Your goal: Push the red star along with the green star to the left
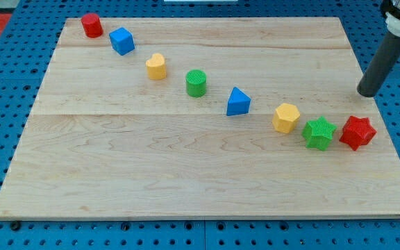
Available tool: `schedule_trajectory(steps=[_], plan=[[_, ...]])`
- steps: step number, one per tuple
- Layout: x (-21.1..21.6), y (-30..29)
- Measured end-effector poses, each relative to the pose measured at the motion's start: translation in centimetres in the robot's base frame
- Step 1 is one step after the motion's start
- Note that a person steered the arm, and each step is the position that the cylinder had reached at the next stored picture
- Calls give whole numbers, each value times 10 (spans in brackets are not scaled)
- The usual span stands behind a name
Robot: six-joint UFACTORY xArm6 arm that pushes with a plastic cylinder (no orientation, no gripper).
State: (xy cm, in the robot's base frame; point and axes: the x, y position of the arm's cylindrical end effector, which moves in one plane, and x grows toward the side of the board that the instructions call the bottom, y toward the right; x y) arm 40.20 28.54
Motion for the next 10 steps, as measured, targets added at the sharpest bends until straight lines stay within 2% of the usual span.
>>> schedule_trajectory(steps=[2, 3, 4, 5, 6, 7, 9, 10], plan=[[1, 24], [19, 59], [29, 60], [43, 46], [79, 35], [84, 6], [75, -87], [75, -87]])
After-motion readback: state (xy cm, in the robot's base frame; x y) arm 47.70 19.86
